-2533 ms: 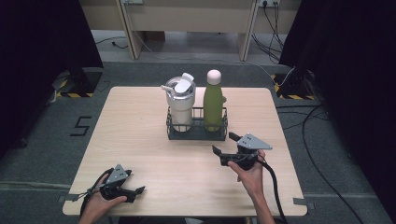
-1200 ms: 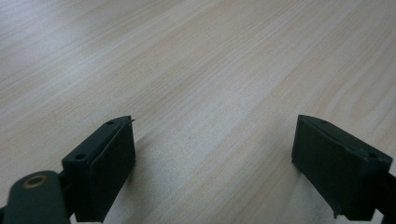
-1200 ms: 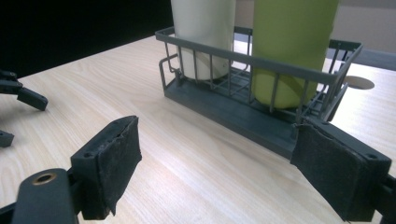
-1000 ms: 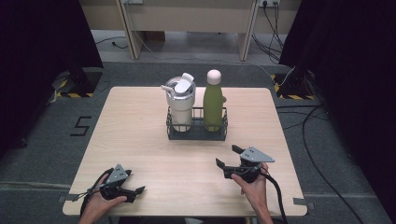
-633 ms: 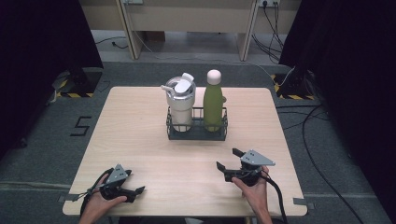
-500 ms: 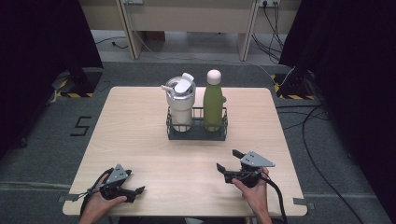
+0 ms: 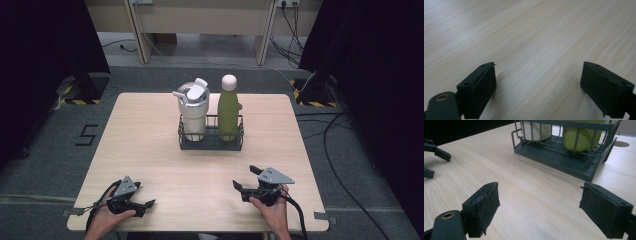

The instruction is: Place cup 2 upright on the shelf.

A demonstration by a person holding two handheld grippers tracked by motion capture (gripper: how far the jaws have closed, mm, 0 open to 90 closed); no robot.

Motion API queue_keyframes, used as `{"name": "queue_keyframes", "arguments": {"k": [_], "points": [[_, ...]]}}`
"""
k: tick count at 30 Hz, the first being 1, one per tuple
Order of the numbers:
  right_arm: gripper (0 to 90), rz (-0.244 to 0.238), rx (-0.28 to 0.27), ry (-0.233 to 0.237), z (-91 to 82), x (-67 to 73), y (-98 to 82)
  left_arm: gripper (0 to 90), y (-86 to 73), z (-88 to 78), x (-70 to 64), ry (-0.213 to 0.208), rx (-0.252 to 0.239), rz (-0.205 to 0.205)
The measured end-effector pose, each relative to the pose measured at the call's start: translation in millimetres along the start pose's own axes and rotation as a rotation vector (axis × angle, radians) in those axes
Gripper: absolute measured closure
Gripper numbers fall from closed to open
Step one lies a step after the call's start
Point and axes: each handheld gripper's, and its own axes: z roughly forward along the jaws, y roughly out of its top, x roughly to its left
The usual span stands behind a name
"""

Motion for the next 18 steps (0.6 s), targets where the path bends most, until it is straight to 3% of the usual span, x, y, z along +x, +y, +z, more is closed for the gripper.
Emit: {"name": "queue_keyframes", "arguments": {"k": [18], "points": [[15.4,-0.014,0.042,-0.005,-8.6,7.6,-12.2,12.5,0.0,0.0,0.0,0.000,0.000,0.000]]}}
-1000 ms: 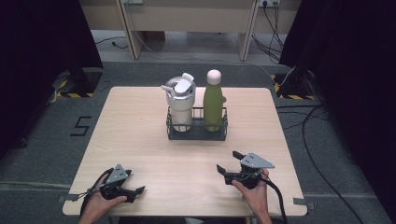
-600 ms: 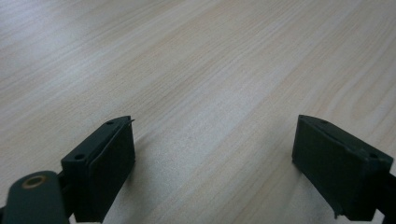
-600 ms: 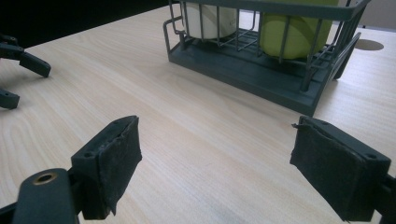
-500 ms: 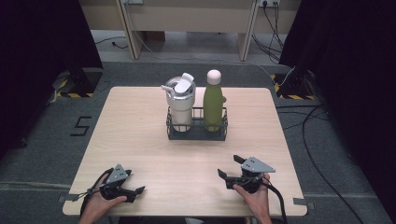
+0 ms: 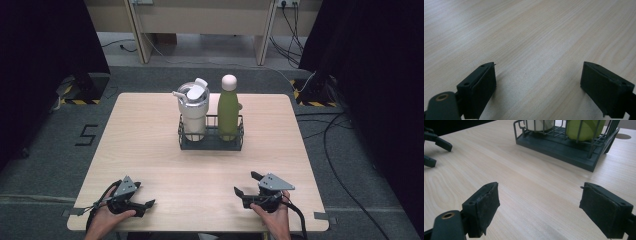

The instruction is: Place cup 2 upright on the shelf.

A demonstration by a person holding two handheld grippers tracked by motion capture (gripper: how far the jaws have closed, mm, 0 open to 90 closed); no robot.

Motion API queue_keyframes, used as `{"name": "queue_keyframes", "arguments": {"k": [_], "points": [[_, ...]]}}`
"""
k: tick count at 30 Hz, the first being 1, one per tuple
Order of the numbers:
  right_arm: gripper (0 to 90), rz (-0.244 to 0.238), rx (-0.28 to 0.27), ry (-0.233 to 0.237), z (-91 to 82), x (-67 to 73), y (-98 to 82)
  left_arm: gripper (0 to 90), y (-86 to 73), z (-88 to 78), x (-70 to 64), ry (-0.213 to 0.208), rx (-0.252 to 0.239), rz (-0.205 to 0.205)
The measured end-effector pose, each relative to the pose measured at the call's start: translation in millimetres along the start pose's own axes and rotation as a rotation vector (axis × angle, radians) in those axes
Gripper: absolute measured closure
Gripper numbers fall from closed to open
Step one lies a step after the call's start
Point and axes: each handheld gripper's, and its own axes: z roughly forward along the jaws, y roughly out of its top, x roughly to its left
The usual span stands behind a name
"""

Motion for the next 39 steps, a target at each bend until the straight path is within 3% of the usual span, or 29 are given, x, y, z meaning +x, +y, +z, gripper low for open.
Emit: {"name": "queue_keyframes", "arguments": {"k": [14,39], "points": [[15.4,0.002,0.022,0.004,-5.7,3.1,-7.4,12.5,0.0,0.0,0.0,0.000,0.000,0.000],[15.5,0.013,0.150,-0.058,-26.0,0.5,-27.2,12.5,-0.5,-0.5,-0.2,-0.001,0.000,0.002]]}}
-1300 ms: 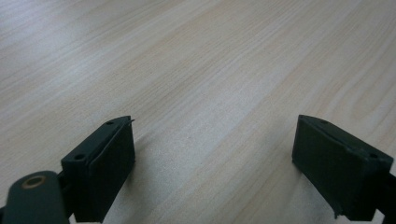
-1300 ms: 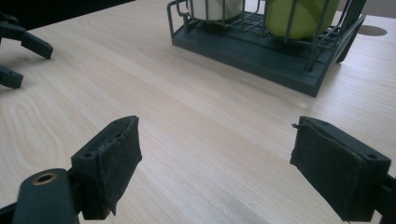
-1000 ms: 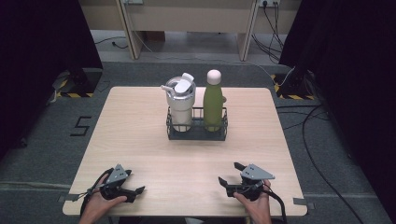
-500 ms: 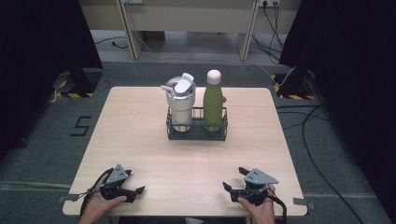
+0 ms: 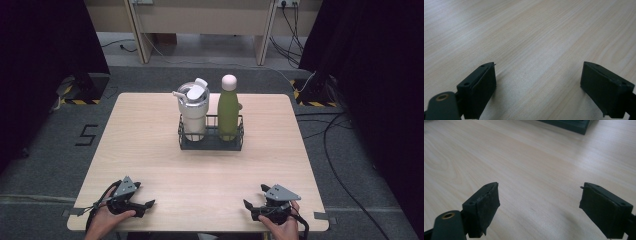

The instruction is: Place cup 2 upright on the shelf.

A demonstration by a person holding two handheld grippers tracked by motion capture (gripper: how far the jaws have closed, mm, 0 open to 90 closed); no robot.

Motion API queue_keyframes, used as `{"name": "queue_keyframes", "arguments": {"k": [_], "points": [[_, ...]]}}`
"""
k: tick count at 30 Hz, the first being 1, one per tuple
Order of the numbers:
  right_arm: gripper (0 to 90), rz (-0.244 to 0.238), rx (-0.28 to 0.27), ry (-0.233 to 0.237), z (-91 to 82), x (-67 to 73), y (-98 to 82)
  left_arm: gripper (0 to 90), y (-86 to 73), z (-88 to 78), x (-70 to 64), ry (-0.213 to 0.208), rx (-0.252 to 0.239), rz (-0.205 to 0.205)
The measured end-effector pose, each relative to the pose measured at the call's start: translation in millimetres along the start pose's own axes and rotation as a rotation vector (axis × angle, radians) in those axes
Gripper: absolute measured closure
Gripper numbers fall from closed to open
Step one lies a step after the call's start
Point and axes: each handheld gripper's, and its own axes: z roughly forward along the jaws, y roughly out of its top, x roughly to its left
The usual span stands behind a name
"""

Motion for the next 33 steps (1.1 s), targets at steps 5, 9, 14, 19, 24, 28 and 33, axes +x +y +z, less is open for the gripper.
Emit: {"name": "queue_keyframes", "arguments": {"k": [5,9,14,19,24,28,33], "points": [[15.2,-0.001,0.063,-0.023,1.1,-1.0,-4.4,12.5,0.0,0.0,0.0,0.000,0.000,0.000],[10.3,-0.029,0.115,-0.024,6.0,-0.6,-10.2,12.5,-0.1,-0.1,0.0,0.000,0.000,0.000],[8.9,-0.026,0.121,-0.027,4.2,-0.5,-11.1,12.5,-0.1,-0.1,0.0,0.000,0.001,0.000],[0.4,-0.029,0.128,-0.029,5.6,0.5,-12.9,12.5,-0.1,-0.1,0.0,0.000,0.000,0.000],[0.4,-0.030,0.128,-0.029,5.6,0.4,-12.9,12.5,-0.1,-0.1,0.0,0.000,0.000,0.000],[0.4,-0.030,0.123,-0.030,6.0,0.3,-13.1,12.5,-0.1,-0.1,0.0,0.000,0.000,0.000],[0.4,-0.034,0.118,-0.026,6.1,-0.2,-13.5,12.5,-0.1,-0.2,0.0,-0.001,0.001,-0.001]]}}
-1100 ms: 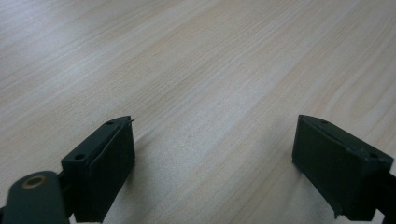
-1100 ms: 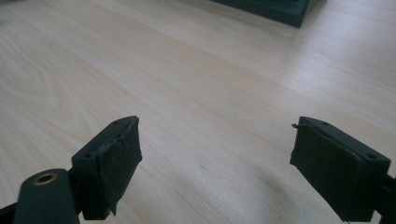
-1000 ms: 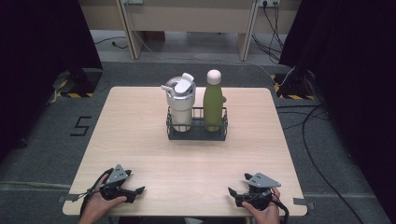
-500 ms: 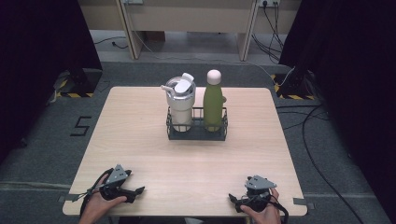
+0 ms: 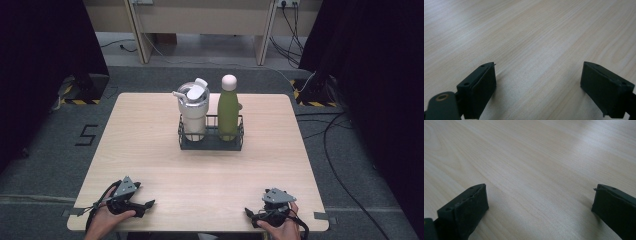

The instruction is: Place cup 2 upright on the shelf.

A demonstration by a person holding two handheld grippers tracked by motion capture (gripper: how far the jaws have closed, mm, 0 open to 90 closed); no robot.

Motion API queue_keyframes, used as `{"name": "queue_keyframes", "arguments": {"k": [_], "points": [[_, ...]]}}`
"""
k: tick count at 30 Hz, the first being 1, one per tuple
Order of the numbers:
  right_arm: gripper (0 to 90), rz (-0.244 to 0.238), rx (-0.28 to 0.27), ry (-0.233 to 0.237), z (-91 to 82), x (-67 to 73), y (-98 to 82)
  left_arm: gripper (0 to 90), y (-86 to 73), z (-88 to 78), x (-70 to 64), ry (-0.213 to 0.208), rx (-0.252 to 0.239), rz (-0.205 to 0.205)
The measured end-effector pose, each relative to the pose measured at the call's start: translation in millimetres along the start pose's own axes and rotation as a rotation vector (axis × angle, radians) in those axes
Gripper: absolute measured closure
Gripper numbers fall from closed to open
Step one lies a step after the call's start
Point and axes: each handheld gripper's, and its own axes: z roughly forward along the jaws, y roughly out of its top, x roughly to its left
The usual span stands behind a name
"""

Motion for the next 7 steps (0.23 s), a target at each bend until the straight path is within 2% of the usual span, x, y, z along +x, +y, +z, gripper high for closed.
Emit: {"name": "queue_keyframes", "arguments": {"k": [7], "points": [[0.4,-0.001,0.001,0.004,-0.4,-0.3,-0.2,12.4,0.0,0.0,0.0,0.001,0.000,0.000]]}}
